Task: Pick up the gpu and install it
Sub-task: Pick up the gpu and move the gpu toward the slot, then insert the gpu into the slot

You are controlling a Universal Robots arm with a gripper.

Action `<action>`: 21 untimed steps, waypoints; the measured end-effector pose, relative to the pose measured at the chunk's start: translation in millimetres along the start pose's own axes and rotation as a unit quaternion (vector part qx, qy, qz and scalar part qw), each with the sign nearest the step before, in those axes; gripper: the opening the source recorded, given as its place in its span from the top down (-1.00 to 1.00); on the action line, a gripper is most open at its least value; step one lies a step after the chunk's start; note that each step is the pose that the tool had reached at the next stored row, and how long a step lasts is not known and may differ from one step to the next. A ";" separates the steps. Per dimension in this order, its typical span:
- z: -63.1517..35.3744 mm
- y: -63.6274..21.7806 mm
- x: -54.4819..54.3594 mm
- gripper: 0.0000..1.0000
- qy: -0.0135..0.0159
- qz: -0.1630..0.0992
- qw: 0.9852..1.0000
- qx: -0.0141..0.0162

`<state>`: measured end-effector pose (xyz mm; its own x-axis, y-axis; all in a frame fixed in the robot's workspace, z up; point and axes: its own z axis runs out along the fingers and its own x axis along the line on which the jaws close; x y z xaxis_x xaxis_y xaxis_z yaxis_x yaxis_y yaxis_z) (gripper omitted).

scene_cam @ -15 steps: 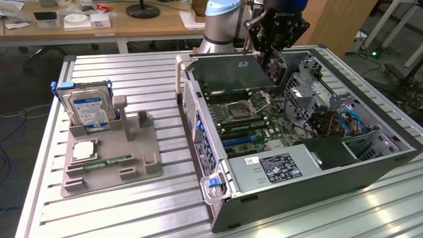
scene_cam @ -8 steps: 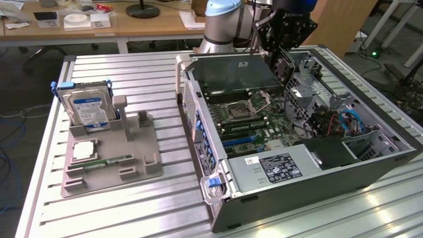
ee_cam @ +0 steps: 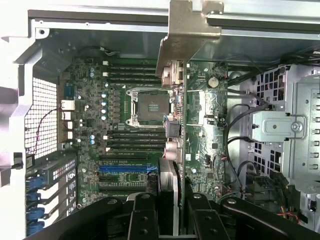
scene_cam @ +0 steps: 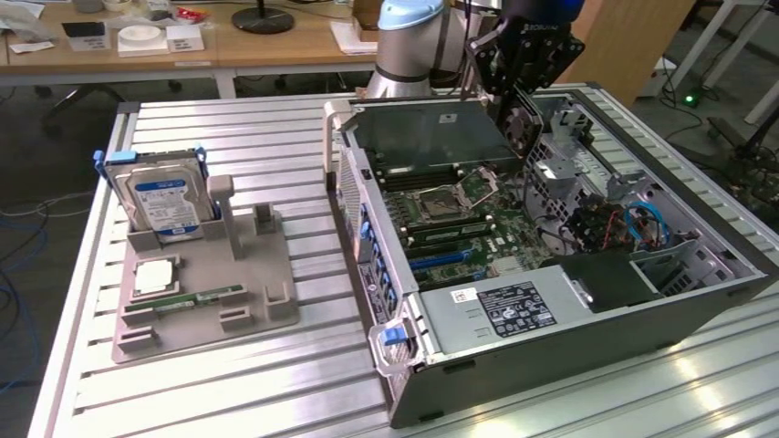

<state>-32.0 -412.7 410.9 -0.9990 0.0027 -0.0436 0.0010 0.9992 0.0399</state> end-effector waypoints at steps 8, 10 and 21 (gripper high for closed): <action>0.1 0.0 0.0 0.45 0.000 -0.008 1.000 0.000; 0.0 0.0 0.0 0.45 0.001 -0.024 1.000 -0.001; 0.0 -0.5 0.0 0.45 0.003 -0.081 0.997 -0.004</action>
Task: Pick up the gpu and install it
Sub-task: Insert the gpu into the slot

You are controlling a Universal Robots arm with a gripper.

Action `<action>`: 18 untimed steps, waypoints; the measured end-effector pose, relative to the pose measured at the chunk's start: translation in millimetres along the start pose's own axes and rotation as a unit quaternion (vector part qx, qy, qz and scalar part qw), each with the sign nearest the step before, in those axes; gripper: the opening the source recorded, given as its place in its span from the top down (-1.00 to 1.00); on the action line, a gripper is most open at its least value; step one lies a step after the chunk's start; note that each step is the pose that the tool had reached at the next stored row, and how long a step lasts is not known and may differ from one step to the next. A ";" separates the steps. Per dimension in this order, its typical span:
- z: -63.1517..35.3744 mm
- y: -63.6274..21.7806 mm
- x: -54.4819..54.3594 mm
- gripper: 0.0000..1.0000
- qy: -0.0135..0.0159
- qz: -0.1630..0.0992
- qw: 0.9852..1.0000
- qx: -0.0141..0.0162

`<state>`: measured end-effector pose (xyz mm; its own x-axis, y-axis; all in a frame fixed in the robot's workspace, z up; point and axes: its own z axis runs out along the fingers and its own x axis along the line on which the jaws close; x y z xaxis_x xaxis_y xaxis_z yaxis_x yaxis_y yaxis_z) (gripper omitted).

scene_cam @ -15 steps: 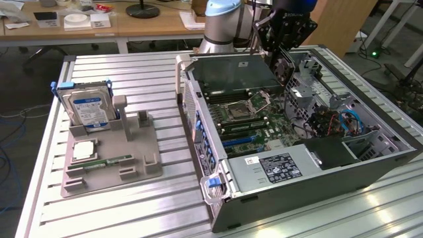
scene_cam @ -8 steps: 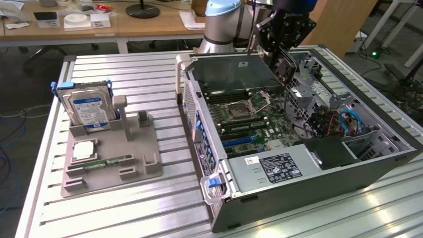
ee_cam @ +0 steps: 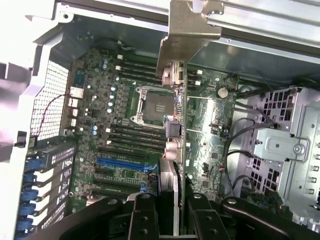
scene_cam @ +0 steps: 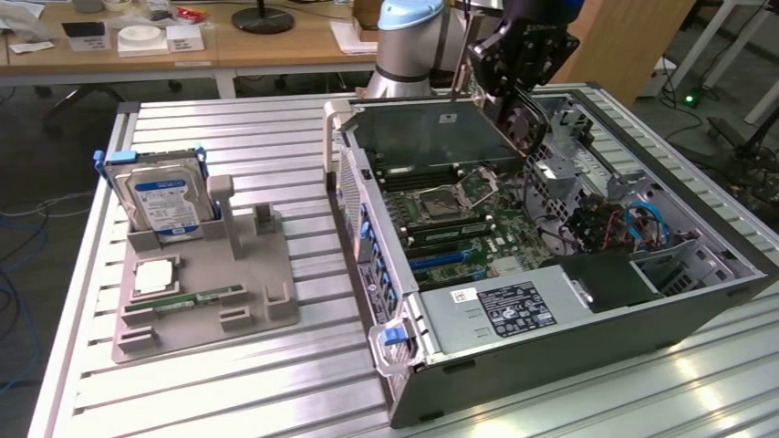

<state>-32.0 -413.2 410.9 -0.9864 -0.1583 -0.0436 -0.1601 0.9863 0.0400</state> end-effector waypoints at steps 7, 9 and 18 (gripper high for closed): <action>0.0 -0.2 0.0 0.45 0.001 -0.036 0.999 -0.002; 0.0 -0.2 0.0 0.45 0.002 -0.045 0.999 -0.003; 0.2 -0.2 0.0 0.45 0.004 -0.098 0.995 -0.005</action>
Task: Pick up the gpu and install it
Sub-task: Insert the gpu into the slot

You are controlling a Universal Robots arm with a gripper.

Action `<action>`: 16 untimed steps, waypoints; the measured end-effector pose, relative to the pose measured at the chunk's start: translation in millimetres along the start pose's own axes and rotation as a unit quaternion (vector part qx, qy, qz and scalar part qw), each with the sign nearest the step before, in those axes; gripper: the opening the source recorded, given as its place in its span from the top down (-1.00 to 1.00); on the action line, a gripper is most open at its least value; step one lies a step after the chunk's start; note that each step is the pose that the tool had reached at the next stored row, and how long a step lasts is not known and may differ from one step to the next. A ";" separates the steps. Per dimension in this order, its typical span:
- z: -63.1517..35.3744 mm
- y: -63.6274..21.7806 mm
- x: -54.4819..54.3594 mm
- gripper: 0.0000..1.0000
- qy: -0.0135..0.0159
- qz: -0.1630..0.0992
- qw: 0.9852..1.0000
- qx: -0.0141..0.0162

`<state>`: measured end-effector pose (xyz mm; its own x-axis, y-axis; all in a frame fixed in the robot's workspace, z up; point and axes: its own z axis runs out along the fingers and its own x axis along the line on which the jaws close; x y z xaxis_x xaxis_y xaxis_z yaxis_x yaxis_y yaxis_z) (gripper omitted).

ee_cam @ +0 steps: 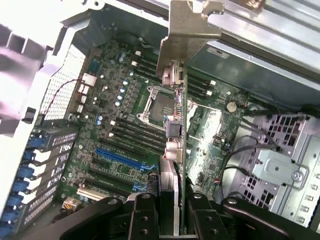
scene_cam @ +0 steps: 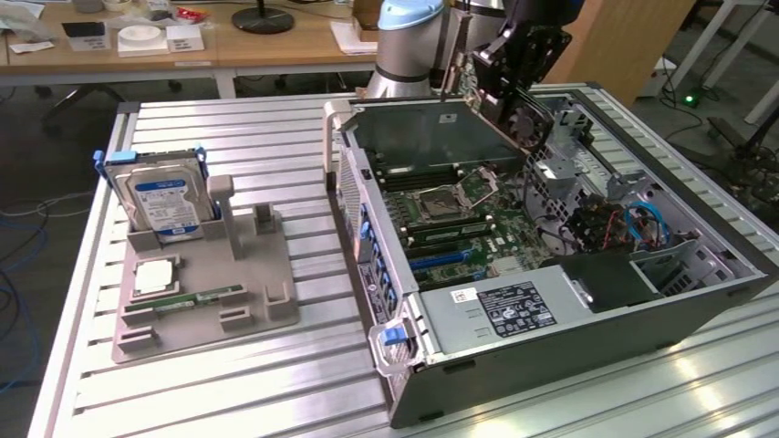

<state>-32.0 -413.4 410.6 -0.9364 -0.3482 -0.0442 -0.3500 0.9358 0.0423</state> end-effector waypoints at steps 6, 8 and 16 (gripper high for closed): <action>0.2 0.0 0.0 0.45 0.002 -0.046 0.999 -0.002; 0.2 0.0 0.0 0.45 0.003 -0.061 0.998 -0.003; 0.6 0.0 0.0 0.45 0.005 -0.125 0.992 -0.006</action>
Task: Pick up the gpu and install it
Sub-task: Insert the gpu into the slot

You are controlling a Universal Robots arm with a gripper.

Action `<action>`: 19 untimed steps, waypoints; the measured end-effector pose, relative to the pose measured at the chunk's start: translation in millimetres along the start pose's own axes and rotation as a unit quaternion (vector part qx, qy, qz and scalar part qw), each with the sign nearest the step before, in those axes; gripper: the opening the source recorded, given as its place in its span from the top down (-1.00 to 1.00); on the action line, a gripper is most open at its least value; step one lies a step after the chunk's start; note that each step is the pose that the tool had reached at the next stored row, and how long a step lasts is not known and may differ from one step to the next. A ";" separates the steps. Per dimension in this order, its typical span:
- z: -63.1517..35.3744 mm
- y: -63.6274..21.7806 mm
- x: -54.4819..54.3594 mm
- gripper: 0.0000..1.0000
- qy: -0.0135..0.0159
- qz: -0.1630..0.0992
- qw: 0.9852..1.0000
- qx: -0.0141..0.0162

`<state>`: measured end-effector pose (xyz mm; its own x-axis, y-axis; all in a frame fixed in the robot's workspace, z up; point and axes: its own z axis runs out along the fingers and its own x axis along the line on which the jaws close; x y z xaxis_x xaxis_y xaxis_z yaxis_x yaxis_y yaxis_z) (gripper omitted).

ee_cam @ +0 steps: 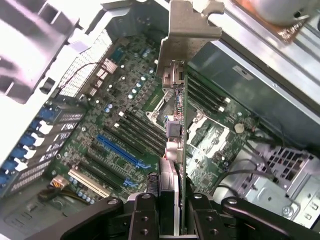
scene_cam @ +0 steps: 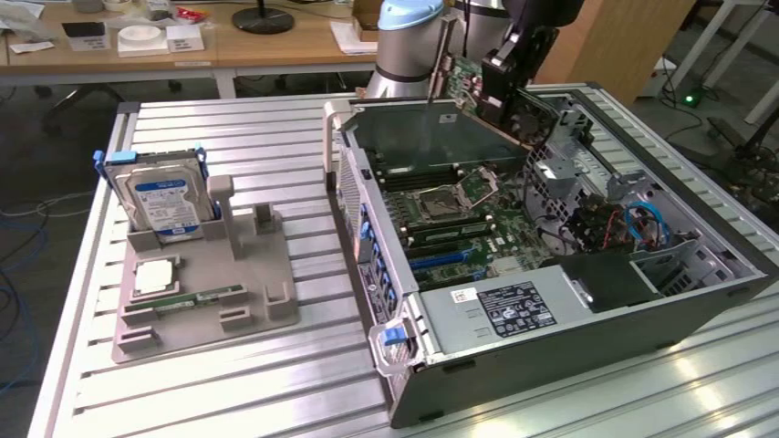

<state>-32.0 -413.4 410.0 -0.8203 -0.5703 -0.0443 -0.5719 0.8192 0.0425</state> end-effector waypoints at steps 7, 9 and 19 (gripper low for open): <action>0.3 0.0 0.0 0.45 0.002 -0.055 0.998 -0.003; 0.3 0.0 0.0 0.45 0.003 -0.067 0.998 -0.003; 0.4 0.0 0.0 0.45 0.005 -0.127 0.992 -0.007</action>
<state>-32.0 -413.4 409.6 -0.6496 -0.7588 -0.0462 -0.7602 0.6481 0.0443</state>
